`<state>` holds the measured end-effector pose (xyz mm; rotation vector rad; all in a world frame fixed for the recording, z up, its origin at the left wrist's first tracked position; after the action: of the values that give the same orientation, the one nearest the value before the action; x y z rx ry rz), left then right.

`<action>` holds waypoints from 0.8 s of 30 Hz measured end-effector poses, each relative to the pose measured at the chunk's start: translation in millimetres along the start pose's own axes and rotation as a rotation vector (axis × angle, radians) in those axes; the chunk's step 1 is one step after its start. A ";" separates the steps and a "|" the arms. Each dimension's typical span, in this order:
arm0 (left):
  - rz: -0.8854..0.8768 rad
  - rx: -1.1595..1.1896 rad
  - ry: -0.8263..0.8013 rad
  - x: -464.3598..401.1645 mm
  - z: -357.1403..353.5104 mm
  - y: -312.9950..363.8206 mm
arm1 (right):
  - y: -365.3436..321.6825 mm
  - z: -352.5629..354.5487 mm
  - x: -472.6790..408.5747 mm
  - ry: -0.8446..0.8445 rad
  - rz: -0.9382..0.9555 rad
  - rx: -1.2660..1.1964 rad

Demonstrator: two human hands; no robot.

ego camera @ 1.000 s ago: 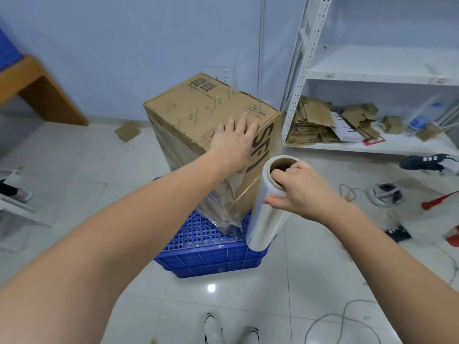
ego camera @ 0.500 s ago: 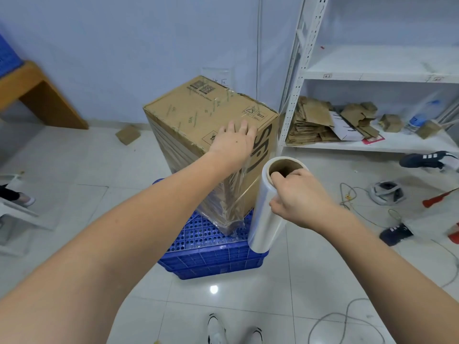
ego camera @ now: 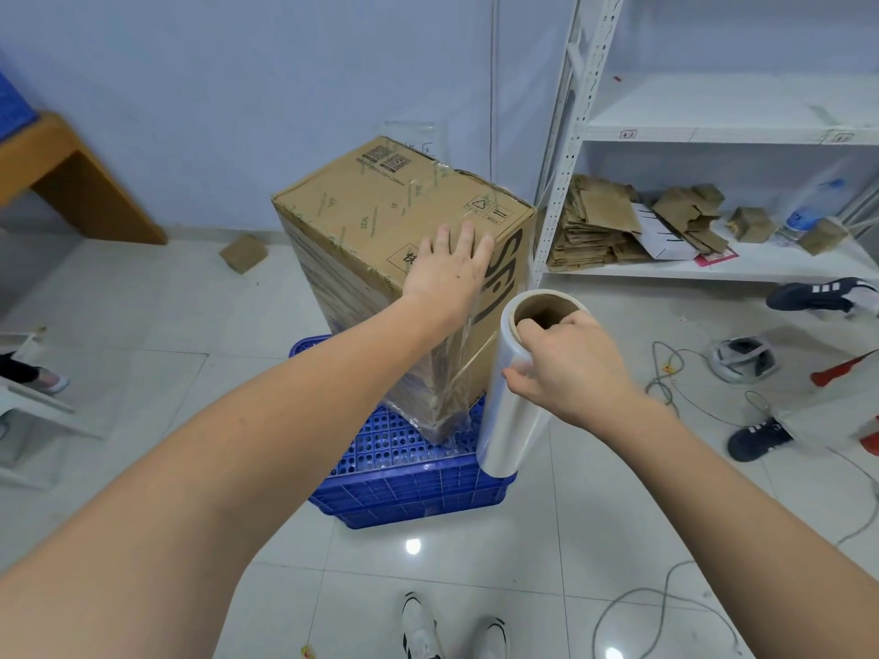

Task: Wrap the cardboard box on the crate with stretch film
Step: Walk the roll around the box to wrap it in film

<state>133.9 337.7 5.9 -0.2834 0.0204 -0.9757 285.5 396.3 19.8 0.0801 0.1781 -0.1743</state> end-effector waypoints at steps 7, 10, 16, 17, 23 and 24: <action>-0.011 0.015 -0.042 0.0 0.0 -2.3 | 2.5 -2.2 0.1 -0.046 -0.003 -0.001; -0.030 -0.020 -0.057 -0.8 1.0 -1.3 | 4.5 -3.8 -0.2 -0.071 -0.010 0.007; -0.052 0.007 0.013 2.7 2.4 -7.2 | -0.3 -0.5 1.2 -0.189 -0.144 0.018; -0.055 0.010 0.043 4.5 2.9 -9.1 | -1.4 -1.1 0.9 -0.209 -0.196 0.016; -0.085 0.081 0.129 -1.7 20.0 -18.4 | -8.2 -2.0 -8.6 -0.081 -0.234 0.076; -0.101 0.083 0.109 -6.4 23.0 -20.2 | -10.1 -3.2 -8.5 -0.068 -0.207 0.071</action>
<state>117.2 337.5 32.3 -0.1556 0.0655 -1.0892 274.9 388.1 17.7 0.1262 0.1117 -0.3890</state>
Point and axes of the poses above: each hand's wrist, its own x-axis away from the middle knuckle, its own z-axis out of the back of the hand, y = z × x, the point moved 6 cm from there along -x, towards the middle knuckle, and after that the axes turned 9 degrees about -z, right-handed, at the moved point
